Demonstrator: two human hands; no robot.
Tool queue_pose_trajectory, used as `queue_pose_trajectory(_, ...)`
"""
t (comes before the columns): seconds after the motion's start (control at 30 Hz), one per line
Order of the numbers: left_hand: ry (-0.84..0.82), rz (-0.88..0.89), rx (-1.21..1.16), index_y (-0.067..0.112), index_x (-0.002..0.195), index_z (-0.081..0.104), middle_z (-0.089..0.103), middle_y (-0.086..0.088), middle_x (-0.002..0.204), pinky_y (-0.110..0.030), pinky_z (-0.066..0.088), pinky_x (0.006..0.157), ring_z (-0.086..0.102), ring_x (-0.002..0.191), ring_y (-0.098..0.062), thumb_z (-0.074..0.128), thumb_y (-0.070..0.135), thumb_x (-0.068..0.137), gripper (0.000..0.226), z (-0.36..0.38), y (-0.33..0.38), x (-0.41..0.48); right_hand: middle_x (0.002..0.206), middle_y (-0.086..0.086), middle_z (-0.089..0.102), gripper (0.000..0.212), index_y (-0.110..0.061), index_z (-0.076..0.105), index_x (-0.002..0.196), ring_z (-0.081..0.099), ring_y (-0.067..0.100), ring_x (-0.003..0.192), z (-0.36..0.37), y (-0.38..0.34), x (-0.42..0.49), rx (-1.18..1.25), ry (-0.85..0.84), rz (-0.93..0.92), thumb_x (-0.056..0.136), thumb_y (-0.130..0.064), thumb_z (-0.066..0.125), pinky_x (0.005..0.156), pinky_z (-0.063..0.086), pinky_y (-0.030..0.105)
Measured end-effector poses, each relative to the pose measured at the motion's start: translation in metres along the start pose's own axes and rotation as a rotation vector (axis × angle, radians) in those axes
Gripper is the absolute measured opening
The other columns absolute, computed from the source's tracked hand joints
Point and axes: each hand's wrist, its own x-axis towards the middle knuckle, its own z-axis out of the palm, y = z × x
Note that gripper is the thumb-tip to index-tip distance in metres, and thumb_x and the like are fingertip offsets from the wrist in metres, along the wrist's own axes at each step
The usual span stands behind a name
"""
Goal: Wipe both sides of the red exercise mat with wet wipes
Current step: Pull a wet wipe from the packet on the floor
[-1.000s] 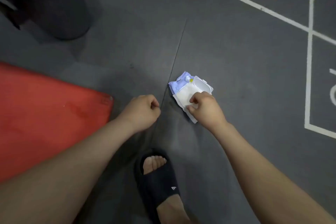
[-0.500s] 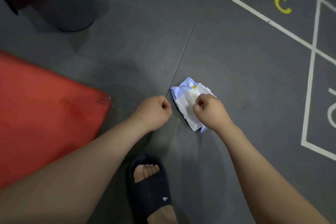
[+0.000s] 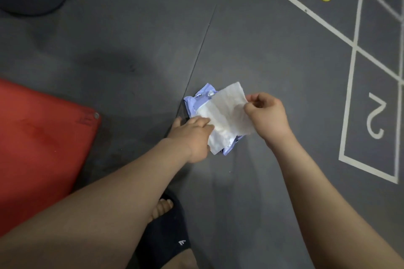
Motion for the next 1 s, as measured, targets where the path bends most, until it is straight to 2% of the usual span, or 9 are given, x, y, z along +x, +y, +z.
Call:
queue_pose_trajectory(0.27,0.008,-0.001,0.051,0.033,0.156,0.030,0.010,0.011,0.168,-0.054,0.002,0.121,0.007,0.154,-0.010,0.047,0.039,0.101,0.058,0.001,-0.004,0.006,0.067,-0.008,0.054,0.014,-0.008,0.061,0.081,0.044,0.005,0.058,-0.018,-0.027,0.004,0.169,0.295,-0.127,0.086,-0.010,0.049,0.053,0.038,0.018)
queue_pose_trajectory(0.5,0.079,0.051,-0.083,0.034,0.149,0.045,0.016,0.009,0.167,-0.043,0.011,0.122,0.014,0.153,-0.010,0.047,0.035,0.101,0.048,0.002,-0.002,0.002,0.071,-0.006,0.059,0.017,-0.006,0.064,0.083,0.050,0.006,0.062,-0.020,-0.055,-0.005,0.229,0.274,-0.240,0.085,-0.005,0.047,0.057,0.042,0.020)
queue_pose_trajectory(0.57,0.229,0.096,-0.295,0.028,0.139,0.057,0.033,0.006,0.161,-0.038,0.025,0.119,0.029,0.149,-0.014,0.052,0.023,0.098,0.042,-0.002,-0.008,-0.004,0.073,-0.008,0.060,0.017,-0.007,0.064,0.084,0.052,0.004,0.064,-0.017,-0.064,-0.010,0.236,0.255,-0.296,0.086,-0.003,0.047,0.059,0.043,0.017)
queue_pose_trajectory(0.63,0.514,0.072,-0.543,0.017,0.116,0.069,0.058,-0.001,0.131,-0.034,0.041,0.105,0.052,0.126,-0.019,0.054,0.006,0.091,0.031,-0.015,-0.017,-0.015,0.075,-0.009,0.060,0.019,-0.010,0.063,0.084,0.051,0.002,0.066,-0.009,-0.073,-0.017,0.233,0.212,-0.352,0.088,-0.001,0.047,0.060,0.042,0.015)
queue_pose_trajectory(0.67,0.655,0.034,-0.621,0.015,0.104,0.069,0.061,-0.001,0.115,-0.032,0.045,0.096,0.057,0.111,-0.019,0.055,0.002,0.087,0.026,-0.025,-0.023,-0.021,0.076,-0.010,0.059,0.019,-0.011,0.062,0.085,0.051,0.002,0.067,-0.004,-0.077,-0.021,0.236,0.194,-0.379,0.089,-0.001,0.047,0.062,0.042,0.015)
queue_pose_trajectory(0.73,0.792,-0.069,-0.736,0.019,0.096,0.065,0.061,0.002,0.103,-0.025,0.045,0.088,0.059,0.098,-0.015,0.058,0.003,0.086,0.020,-0.050,-0.033,-0.039,0.079,-0.011,0.060,0.020,-0.015,0.061,0.087,0.053,0.002,0.070,0.004,-0.088,-0.028,0.257,0.165,-0.425,0.093,-0.002,0.047,0.065,0.043,0.016)
queue_pose_trajectory(0.83,0.744,-0.161,-1.156,0.022,0.109,0.065,0.068,0.005,0.111,-0.019,0.046,0.090,0.062,0.102,-0.008,0.070,0.021,0.080,0.029,-0.082,-0.049,-0.060,0.083,-0.008,0.064,0.020,-0.016,0.063,0.090,0.057,0.005,0.075,0.017,-0.105,-0.031,0.324,0.052,-0.390,0.094,-0.003,0.048,0.069,0.047,0.023)
queue_pose_trajectory(0.93,0.565,-0.206,-1.590,0.026,0.092,0.064,0.063,0.002,0.098,-0.034,0.043,0.082,0.057,0.091,-0.016,0.069,0.043,0.060,0.036,-0.089,-0.061,-0.083,0.085,0.003,0.067,0.017,-0.014,0.065,0.092,0.060,0.017,0.078,0.052,-0.115,-0.042,0.407,-0.234,-0.241,0.095,-0.005,0.050,0.071,0.048,0.034)
queue_pose_trajectory(1.0,0.443,-0.193,-1.739,0.021,0.097,0.067,0.065,-0.004,0.090,-0.038,0.039,0.080,0.055,0.083,-0.023,0.064,0.037,0.074,0.029,-0.076,-0.065,-0.097,0.089,0.012,0.068,0.016,-0.011,0.065,0.094,0.061,0.025,0.081,0.081,-0.118,-0.056,0.496,-0.428,-0.110,0.096,-0.003,0.051,0.077,0.049,0.041)
